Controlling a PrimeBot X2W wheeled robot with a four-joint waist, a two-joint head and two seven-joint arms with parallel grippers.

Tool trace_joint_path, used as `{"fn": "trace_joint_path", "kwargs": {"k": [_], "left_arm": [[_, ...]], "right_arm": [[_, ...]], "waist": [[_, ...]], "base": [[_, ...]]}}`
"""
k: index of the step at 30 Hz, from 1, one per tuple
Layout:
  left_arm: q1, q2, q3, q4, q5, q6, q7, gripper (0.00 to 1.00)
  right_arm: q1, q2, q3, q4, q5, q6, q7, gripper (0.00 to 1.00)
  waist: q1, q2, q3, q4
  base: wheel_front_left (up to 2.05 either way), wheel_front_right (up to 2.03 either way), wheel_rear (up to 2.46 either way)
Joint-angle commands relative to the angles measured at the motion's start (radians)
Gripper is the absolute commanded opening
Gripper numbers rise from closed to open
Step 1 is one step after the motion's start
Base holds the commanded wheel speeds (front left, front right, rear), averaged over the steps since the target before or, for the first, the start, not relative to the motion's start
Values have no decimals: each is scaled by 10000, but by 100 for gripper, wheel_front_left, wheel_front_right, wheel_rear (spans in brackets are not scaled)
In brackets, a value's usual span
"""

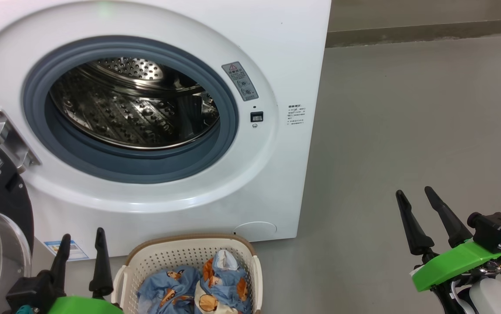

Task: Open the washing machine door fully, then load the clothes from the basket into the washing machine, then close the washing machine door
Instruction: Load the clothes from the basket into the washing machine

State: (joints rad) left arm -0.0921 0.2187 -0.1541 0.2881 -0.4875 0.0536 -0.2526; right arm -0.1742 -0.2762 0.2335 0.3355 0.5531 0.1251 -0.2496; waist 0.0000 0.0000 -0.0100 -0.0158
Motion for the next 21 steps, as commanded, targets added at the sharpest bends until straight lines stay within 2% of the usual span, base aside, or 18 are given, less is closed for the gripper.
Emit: {"fn": "trace_joint_path", "kwargs": {"k": [1,9,21], "left_arm": [[-211,171,388,-164,176,16,-91,100],[-190,113,349,-119,239,46,-91,100],[-598,54,88,224,406,173,10,100]], "right_arm": [[-105,-167,201,-189,-74,56,-122,100],[-94,-237,267,-192,-28,56,-122,100],[-400,-404,220,-337,130,56,-122,100]], "waist": [[0,0,0,-16],[0,0,117,-135],[0,0,1281,-463]], "base": [[0,0,0],[0,0,0],[0,0,0]]}}
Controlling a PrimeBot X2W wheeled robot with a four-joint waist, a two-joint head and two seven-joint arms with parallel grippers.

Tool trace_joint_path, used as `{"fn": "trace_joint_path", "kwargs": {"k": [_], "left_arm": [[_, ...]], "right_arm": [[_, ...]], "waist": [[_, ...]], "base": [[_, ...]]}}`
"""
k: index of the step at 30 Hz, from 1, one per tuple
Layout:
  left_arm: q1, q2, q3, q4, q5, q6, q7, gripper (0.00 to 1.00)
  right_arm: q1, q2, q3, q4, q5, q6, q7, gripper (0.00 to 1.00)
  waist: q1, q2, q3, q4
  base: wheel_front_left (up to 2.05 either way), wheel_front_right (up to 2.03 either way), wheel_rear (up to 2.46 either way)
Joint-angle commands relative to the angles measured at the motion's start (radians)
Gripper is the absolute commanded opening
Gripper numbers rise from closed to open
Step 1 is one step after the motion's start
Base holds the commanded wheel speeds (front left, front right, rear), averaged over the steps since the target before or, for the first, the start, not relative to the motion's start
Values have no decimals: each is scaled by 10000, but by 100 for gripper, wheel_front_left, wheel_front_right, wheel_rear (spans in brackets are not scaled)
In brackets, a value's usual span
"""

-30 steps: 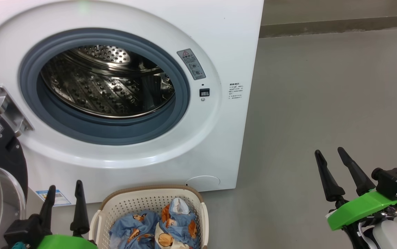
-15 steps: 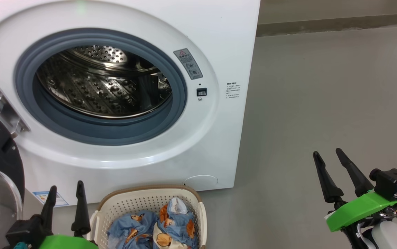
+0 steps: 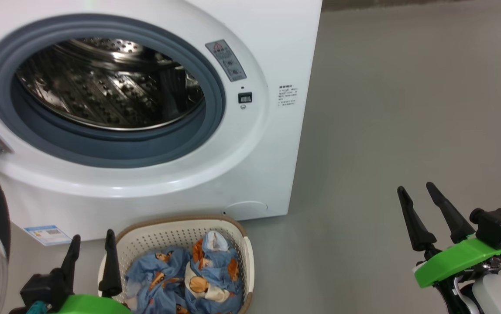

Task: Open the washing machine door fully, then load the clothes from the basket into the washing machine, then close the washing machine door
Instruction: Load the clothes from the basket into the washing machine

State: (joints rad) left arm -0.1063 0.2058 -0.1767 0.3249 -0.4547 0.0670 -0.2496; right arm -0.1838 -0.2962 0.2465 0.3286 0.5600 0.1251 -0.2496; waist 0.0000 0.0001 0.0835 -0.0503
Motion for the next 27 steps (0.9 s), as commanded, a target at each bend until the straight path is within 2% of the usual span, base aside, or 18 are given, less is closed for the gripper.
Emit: {"fn": "trace_joint_path", "kwargs": {"k": [1,13,27], "left_arm": [[-524,185,294,-99,77,29,1,100],[-1730,-2,-90,868,43,-140,382,100],[-3757,-257,-702,3520,-173,-1131,1032,100]], "right_arm": [[-340,-198,77,-291,68,56,-122,100],[-992,-227,-61,-553,150,56,-122,100],[-2114,-242,128,-837,253,56,-122,100]], "waist": [[0,-1,474,-140],[0,-1,2271,-258],[0,-1,4255,-566]], "base": [[0,0,0],[0,0,0],[0,0,0]]}}
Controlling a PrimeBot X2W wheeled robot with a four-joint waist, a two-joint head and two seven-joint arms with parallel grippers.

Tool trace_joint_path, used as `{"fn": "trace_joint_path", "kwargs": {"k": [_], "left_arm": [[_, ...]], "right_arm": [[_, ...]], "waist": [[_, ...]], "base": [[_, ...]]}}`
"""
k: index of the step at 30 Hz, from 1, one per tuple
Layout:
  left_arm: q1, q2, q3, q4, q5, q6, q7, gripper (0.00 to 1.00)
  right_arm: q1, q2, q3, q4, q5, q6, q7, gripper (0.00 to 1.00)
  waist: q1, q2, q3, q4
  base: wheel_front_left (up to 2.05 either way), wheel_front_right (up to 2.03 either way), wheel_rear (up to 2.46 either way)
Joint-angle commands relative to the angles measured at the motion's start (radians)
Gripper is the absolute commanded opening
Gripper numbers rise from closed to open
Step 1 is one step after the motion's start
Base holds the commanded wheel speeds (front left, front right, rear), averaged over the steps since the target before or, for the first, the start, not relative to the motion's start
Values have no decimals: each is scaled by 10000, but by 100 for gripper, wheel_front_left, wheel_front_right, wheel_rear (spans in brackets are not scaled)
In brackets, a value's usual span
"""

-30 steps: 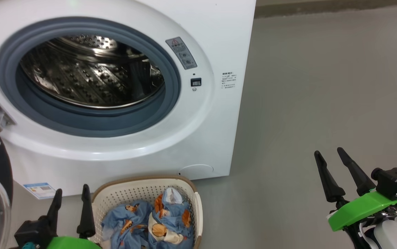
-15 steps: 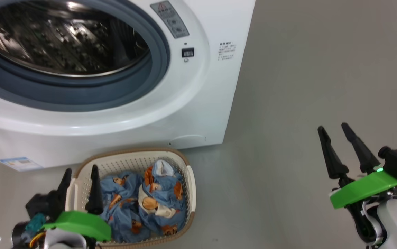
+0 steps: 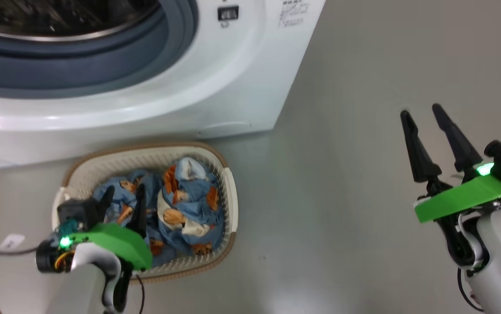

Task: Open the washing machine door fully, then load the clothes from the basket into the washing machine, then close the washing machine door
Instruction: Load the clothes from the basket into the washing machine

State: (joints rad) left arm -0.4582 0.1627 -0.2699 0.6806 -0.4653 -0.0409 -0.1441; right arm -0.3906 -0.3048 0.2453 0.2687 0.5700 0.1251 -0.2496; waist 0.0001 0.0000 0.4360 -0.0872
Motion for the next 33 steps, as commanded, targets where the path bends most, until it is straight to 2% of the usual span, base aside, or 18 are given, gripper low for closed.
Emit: {"fn": "trace_joint_path", "kwargs": {"k": [1,19,26,33], "left_arm": [[-411,138,194,181,-81,-112,-12,100],[-3352,-188,-393,4287,-225,-775,78,100],[-4103,-172,-600,5171,-456,-877,295,100],[-4640,-88,-917,5473,-638,-894,470,100]], "right_arm": [[-114,-153,132,-254,159,56,-122,100],[-1315,-133,30,-686,220,56,-122,100],[-1642,4,-7,-866,225,56,-122,100],[-1787,188,-38,-971,227,56,-122,100]], "waist": [[-1,0,884,-213],[-1,0,3330,-663],[-1,0,4101,-882],[-1,0,4693,-1115]], "base": [[0,0,0],[0,0,0],[0,0,0],[0,0,0]]}}
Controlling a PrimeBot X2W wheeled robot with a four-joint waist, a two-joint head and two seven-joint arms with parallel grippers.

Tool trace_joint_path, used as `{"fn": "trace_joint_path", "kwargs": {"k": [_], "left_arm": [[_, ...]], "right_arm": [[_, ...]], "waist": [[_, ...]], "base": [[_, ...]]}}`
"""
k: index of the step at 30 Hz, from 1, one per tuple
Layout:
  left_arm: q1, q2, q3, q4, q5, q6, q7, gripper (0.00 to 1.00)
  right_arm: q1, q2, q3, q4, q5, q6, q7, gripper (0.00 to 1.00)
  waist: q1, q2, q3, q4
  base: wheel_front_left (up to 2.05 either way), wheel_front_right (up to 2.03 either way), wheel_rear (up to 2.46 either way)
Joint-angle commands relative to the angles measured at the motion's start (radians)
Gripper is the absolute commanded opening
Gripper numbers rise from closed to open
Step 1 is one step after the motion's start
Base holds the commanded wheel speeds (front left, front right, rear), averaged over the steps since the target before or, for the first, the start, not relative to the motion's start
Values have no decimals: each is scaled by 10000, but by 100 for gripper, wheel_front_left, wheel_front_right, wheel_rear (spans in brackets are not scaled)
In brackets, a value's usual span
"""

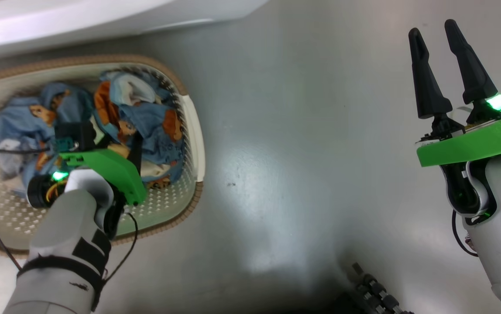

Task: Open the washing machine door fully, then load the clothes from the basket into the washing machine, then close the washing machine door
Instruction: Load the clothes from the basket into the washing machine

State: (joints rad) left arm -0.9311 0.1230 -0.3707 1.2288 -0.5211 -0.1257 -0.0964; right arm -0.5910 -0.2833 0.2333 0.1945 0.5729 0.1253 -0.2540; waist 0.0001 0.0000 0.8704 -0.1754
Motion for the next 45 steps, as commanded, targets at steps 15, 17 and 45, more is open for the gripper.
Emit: {"fn": "trace_joint_path", "kwargs": {"k": [15,17,45], "left_arm": [[-753,710,-378,392,-381,-49,795,100],[-849,812,-400,441,-360,49,804,100],[220,673,-460,588,-995,-22,-732,0]], "right_arm": [[39,209,51,-638,191,54,-78,100],[46,252,52,-651,181,54,-78,100],[236,479,307,-250,200,54,-78,100]], "waist": [[-1,0,1155,-769],[-1,0,1187,-828],[-1,0,-808,-598]], "base": [[0,0,0],[0,0,0],[0,0,0]]}}
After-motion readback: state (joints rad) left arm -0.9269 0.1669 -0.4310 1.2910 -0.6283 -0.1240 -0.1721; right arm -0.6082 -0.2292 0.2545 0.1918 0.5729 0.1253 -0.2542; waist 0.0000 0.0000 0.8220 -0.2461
